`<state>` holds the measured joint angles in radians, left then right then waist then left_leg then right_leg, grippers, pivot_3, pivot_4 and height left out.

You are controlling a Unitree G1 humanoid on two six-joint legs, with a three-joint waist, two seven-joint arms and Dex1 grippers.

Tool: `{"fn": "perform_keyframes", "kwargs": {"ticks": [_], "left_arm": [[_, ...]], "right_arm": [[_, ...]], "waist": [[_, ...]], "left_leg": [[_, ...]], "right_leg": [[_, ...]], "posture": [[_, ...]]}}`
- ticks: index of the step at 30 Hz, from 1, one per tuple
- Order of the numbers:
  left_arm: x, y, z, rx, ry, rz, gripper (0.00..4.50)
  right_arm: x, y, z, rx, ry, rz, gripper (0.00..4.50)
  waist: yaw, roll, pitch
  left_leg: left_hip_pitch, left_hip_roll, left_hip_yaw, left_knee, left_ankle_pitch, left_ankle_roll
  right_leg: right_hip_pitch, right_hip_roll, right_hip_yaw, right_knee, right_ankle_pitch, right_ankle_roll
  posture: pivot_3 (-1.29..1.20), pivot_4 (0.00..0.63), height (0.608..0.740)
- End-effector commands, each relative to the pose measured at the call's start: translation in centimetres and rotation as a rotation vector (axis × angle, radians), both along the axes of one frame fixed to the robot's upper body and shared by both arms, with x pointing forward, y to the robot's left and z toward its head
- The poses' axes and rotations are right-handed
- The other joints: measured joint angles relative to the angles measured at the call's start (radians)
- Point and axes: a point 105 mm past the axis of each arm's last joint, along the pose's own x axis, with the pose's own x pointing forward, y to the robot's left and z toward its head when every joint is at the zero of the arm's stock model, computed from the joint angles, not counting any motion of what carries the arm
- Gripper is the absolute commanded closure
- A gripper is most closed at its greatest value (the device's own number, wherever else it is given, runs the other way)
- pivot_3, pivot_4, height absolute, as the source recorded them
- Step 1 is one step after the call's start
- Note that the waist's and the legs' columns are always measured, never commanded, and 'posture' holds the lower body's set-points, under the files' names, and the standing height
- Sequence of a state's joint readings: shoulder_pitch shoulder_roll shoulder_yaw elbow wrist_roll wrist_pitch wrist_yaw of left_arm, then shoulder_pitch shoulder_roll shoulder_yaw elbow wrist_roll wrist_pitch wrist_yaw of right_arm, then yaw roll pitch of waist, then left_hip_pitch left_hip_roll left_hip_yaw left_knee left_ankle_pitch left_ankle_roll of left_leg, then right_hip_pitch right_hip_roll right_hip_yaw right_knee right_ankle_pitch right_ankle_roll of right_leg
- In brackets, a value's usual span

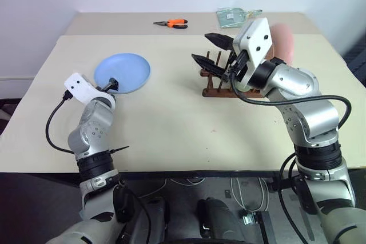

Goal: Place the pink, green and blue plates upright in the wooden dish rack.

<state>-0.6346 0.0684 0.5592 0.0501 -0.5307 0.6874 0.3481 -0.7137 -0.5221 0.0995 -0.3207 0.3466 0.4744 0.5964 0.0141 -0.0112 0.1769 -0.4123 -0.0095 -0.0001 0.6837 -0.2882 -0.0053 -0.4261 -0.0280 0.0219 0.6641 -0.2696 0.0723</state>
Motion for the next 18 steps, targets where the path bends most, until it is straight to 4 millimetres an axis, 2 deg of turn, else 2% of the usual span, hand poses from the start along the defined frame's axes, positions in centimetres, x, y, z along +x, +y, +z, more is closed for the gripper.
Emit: {"fn": "perform_keyframes", "kwargs": {"ticks": [1,3,6,13,15,16,18], "left_arm": [[0.8,0.1,-0.1,-0.094,0.019,-0.004,0.02],[1.4,0.1,-0.9,-0.175,0.063,0.0,0.02],[2.1,0.1,-0.8,-0.251,0.07,0.014,0.85],[2.6,-0.1,0.2,-0.249,0.039,-0.008,4.29],[3.0,-1.0,2.2,-0.172,-0.056,-0.089,4.41],[3.0,-1.7,3.9,-0.105,-0.131,-0.141,4.41],[2.7,-3.7,7.3,0.079,-0.256,-0.242,4.5]], "right_arm": [[-0.8,0.4,0.5,-0.009,-0.05,0.017,1.87],[-0.8,0.3,0.3,-0.012,-0.048,0.013,1.87],[-0.5,0.1,0.2,-0.019,-0.055,-0.006,1.87],[-0.4,-0.2,-0.1,-0.031,-0.068,-0.034,1.87],[-0.6,0.1,-0.7,-0.05,-0.036,-0.007,1.87],[-0.7,0.3,-1.2,-0.092,-0.041,-0.001,1.87],[-0.7,0.7,-2.9,-0.247,-0.102,0.0,1.32]], "waist": [[-0.001,0.0,0.0],[-0.002,0.0,0.0],[-0.002,0.0,0.0],[-0.002,0.0,0.0],[-0.003,0.0,0.0],[-0.003,0.0,0.0],[-0.002,0.0,0.0]], "left_leg": [[0.0,0.0,0.0,0.0,0.0,0.0],[0.0,0.0,0.0,0.0,0.0,0.0],[0.0,0.0,0.0,0.0,0.0,0.0],[0.0,0.0,0.0,0.0,0.0,-0.001],[0.0,0.0,0.0,0.0,0.001,-0.001],[0.0,0.0,0.0,0.0,0.001,-0.002],[0.0,-0.001,0.0,-0.001,0.003,-0.005]], "right_leg": [[0.0,0.0,0.0,0.0,0.0,0.0],[0.0,0.0,0.0,0.0,0.0,0.0],[0.0,0.0,0.0,0.0,0.0,0.0],[0.0,0.0,0.0,0.0,0.0,0.0],[0.0,0.0,0.0,0.0,0.0,0.0],[0.0,0.0,0.0,0.0,0.0,0.0],[0.0,0.0,0.0,0.0,0.0,0.0]], "posture": [[0.0,0.15,0.74],[0.0,0.15,0.74],[0.0,0.15,0.74],[0.0,0.15,0.74],[0.0,0.15,0.74],[0.0,0.15,0.74],[0.0,0.15,0.74]]}}
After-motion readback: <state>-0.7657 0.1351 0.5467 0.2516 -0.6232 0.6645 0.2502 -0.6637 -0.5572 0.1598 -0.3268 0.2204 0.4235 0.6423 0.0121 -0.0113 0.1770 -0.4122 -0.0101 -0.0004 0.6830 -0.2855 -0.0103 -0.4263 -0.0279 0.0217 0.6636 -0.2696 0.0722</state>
